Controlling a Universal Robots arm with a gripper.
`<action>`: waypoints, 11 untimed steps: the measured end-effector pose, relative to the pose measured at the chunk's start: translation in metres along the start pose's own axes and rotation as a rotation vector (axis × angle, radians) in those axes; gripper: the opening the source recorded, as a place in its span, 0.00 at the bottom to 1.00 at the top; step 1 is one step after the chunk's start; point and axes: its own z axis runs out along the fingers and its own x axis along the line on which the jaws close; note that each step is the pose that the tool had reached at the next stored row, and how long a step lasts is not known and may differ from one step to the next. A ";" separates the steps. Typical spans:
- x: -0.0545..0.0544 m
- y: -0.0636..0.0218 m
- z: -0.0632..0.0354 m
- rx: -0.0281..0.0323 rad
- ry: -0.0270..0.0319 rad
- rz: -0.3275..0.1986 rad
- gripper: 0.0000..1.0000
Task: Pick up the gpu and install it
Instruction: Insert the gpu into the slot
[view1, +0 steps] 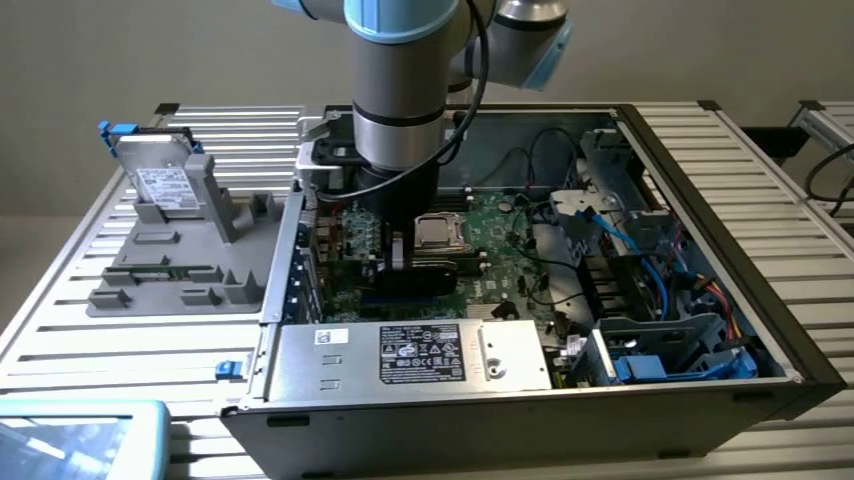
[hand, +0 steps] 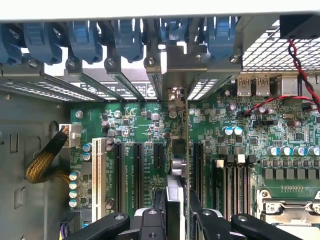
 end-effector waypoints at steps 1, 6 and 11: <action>0.000 0.0000 0.0000 0.0000 0.0000 0.000 0.29; 0.000 0.0000 0.0000 0.0002 0.0001 -0.005 0.29; 0.000 0.0000 0.0000 0.0008 0.0004 -0.020 0.29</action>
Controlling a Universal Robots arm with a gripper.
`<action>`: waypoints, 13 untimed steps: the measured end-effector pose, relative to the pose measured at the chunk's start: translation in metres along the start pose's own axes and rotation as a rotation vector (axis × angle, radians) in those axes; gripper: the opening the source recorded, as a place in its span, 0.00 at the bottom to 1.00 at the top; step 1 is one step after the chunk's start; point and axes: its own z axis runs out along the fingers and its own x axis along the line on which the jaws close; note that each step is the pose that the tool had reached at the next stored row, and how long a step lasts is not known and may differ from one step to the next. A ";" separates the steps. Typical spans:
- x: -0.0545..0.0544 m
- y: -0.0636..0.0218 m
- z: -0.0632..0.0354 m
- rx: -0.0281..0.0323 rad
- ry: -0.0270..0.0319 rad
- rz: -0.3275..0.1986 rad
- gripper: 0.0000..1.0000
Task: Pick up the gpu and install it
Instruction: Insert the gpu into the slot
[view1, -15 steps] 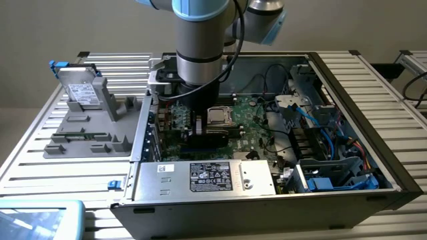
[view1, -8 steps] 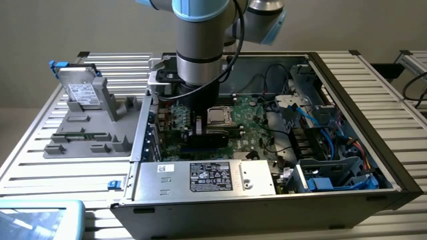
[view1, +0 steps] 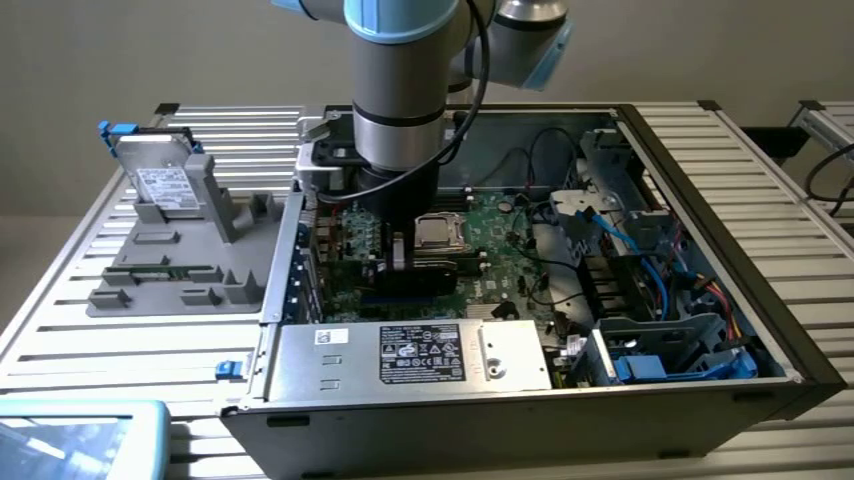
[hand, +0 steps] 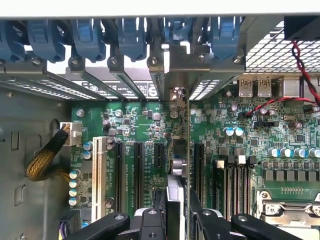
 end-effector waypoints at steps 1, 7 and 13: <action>0.000 0.0000 0.0000 0.0001 0.0001 -0.003 0.29; 0.000 -0.0001 0.0000 0.0005 0.0004 -0.012 0.29; 0.000 0.0001 0.0001 0.0006 0.0008 -0.017 0.29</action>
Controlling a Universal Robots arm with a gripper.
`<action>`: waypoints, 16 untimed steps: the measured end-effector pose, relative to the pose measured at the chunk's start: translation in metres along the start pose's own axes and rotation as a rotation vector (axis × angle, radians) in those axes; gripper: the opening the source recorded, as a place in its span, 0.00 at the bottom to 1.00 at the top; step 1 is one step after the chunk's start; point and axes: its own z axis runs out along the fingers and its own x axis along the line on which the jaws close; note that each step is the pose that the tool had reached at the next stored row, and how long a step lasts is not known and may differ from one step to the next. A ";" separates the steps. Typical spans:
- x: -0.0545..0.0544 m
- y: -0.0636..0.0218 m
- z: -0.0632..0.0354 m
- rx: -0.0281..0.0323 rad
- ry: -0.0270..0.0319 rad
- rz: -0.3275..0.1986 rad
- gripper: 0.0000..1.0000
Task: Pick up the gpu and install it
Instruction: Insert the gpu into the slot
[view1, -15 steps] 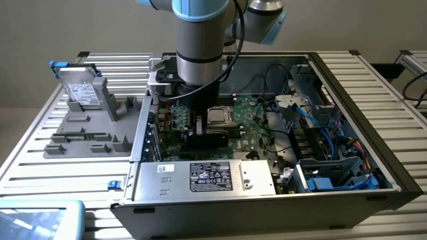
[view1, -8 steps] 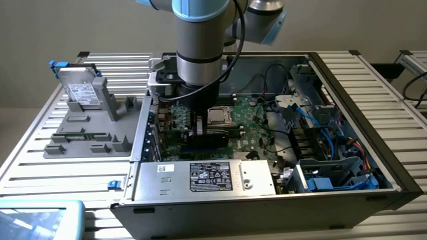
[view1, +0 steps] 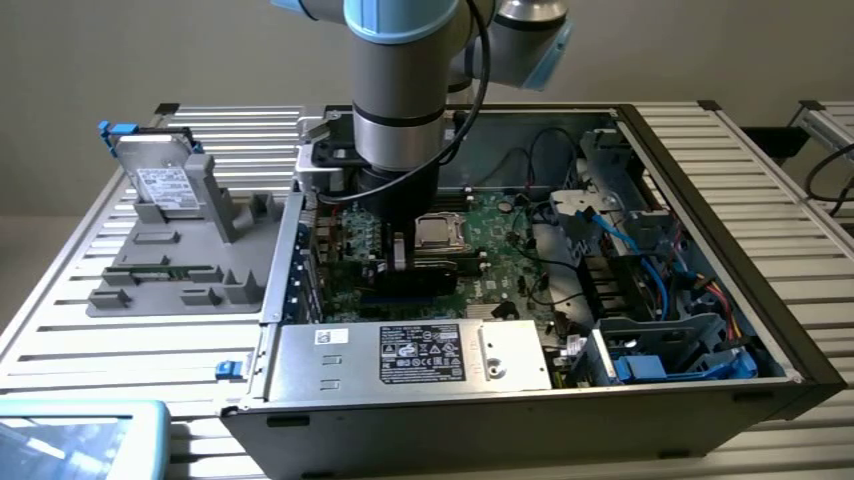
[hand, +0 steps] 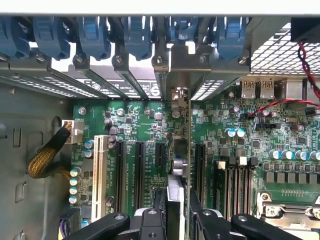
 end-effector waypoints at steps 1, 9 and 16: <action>0.000 0.0000 0.0000 0.0000 -0.0001 -0.001 0.29; 0.000 0.0001 0.0002 0.0002 -0.0007 -0.002 0.29; 0.001 0.0000 0.0002 0.0003 -0.0006 -0.007 0.29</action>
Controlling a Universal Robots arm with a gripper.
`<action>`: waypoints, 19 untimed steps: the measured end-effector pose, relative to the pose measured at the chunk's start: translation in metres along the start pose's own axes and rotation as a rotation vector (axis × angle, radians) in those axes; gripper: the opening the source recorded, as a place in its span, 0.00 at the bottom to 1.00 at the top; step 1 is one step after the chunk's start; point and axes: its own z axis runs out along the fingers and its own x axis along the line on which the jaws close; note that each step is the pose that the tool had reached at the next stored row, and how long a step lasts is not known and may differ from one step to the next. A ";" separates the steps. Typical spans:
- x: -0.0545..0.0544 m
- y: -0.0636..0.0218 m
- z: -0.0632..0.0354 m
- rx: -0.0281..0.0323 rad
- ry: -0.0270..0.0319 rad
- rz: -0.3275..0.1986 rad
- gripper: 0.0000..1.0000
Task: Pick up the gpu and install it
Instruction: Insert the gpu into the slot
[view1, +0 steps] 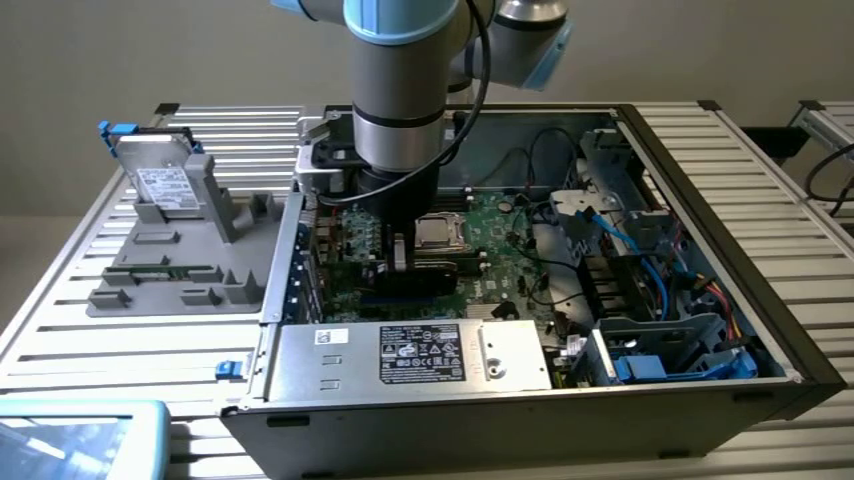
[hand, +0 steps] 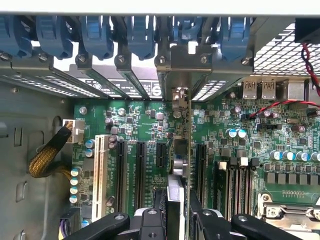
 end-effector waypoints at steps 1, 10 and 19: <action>0.000 0.0000 0.0000 0.0000 0.0000 0.000 0.29; 0.000 0.0000 0.0001 0.0001 0.0002 -0.005 0.29; 0.000 0.0003 0.0014 0.0002 0.0002 -0.005 0.29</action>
